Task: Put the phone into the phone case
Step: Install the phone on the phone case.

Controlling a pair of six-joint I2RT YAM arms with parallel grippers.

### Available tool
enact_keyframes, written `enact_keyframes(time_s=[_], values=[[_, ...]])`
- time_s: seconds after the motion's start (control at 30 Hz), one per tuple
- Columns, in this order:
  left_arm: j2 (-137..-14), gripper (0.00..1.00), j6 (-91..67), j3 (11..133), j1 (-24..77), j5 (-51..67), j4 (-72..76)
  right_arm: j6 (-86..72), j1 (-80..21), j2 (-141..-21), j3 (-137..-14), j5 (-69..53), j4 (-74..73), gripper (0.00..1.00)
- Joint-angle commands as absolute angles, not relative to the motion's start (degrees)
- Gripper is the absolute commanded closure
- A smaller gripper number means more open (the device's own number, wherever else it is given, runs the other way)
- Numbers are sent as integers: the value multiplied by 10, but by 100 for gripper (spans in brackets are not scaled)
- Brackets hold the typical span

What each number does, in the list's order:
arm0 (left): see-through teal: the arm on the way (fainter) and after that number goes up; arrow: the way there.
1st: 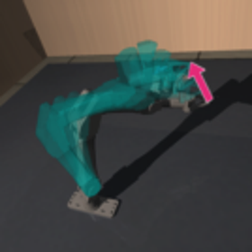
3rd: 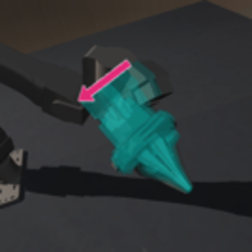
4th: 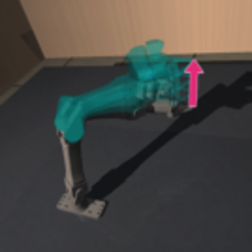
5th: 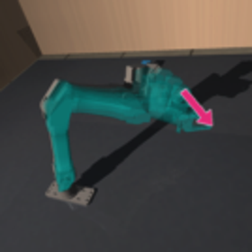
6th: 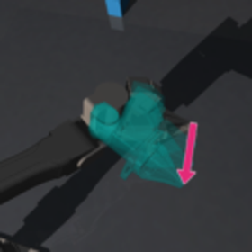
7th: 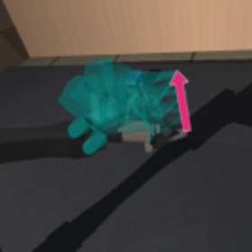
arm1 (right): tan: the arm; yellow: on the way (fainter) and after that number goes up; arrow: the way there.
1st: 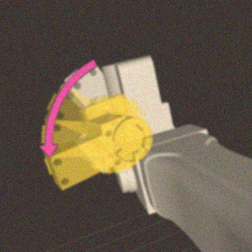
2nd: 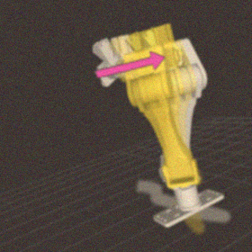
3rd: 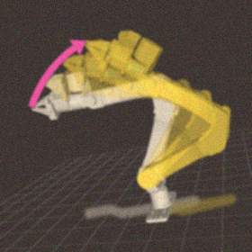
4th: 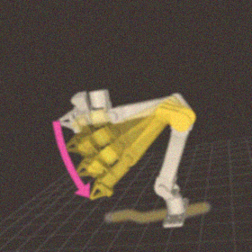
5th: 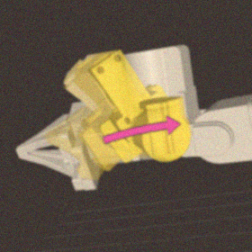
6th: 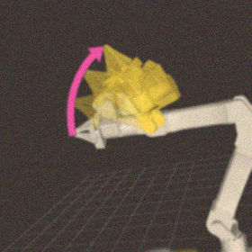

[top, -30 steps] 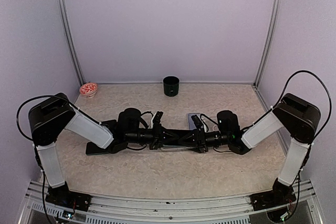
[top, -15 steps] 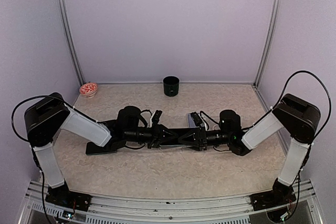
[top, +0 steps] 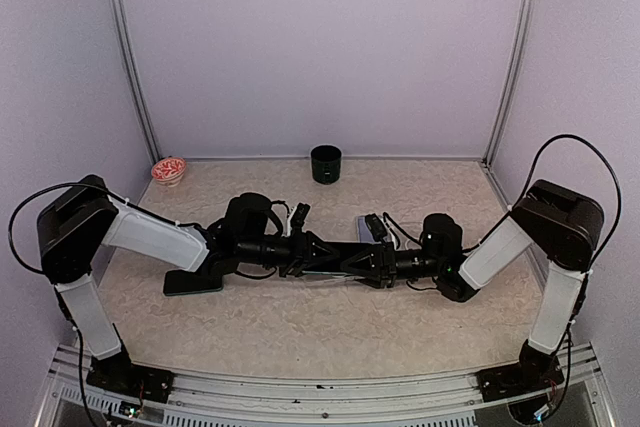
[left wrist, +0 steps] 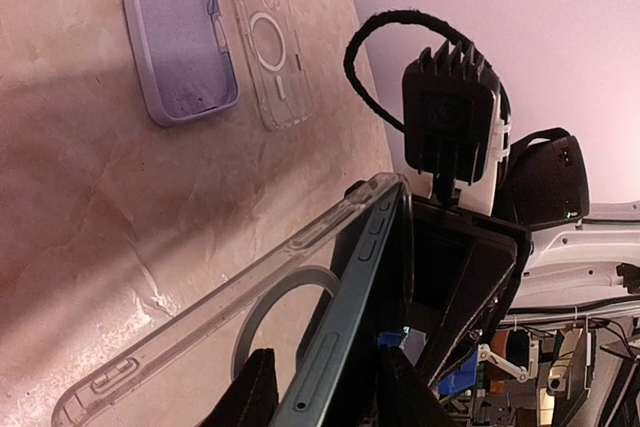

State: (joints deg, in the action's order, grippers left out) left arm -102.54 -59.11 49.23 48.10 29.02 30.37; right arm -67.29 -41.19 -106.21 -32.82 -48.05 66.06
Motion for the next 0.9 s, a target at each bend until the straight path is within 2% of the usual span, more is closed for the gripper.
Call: enact_keyframes(time_s=[0.0,0.17,0.27,0.5,0.77,0.87], values=[[-1017,65,-589,504,485,262,267,-712,-420,-1070,-329,-503,807,61],[-1006,61,-591,516,489,258,252,-757,-420,-1092,-319,-476,878,62],[-996,60,-586,520,490,249,238,-774,-420,-1103,-316,-464,910,68],[-977,55,-554,535,490,227,179,-786,-417,-1114,-312,-457,922,80],[-952,52,-536,543,488,212,137,-790,-410,-1113,-297,-451,931,83],[-951,48,-527,553,487,210,114,-794,-406,-1112,-294,-450,939,88]])
